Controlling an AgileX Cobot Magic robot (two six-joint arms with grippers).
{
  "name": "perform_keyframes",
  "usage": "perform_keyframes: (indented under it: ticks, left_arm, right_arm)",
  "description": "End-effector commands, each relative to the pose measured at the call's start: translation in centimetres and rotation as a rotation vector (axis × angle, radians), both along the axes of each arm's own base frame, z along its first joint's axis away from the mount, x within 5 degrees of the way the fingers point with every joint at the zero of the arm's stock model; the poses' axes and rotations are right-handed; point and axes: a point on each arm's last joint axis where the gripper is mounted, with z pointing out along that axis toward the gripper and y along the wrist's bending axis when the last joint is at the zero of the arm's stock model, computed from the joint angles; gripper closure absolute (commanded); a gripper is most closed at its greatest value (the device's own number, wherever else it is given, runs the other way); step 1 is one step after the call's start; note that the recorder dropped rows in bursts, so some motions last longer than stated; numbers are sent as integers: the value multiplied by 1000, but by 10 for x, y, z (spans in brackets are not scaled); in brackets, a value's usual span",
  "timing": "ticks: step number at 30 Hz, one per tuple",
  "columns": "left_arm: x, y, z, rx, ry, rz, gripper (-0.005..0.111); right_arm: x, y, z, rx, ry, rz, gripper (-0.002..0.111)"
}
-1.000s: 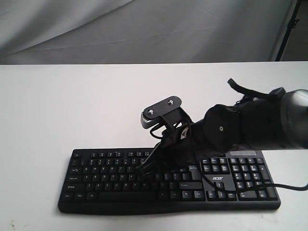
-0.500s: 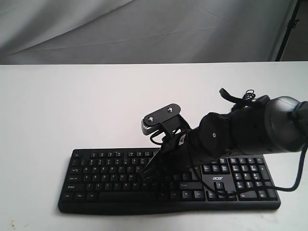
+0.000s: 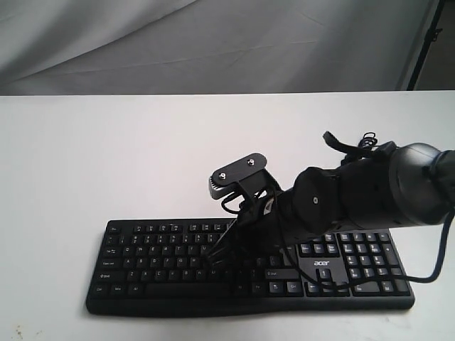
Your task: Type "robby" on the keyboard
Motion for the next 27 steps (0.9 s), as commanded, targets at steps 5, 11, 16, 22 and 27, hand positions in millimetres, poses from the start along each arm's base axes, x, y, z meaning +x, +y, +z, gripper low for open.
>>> perform_keyframes:
  ticks: [5,11,16,22,27]
  left_arm:
    - [0,0,-1,-14,-2,-3,107]
    - [0,0,-1,-14,-2,-3,107]
    - [0,0,-1,-14,-2,-3,107]
    - [0,0,-1,-14,-2,-3,107]
    - [0,0,-1,-14,-2,-3,107]
  right_arm:
    - [-4,3,-2,-3,2,11,108]
    - [-4,3,-2,-3,2,11,108]
    - [-4,3,-2,-3,2,11,108]
    - [-4,3,-3,-5,8,13,108]
    - [-5,3,-8,-18,30,17,108]
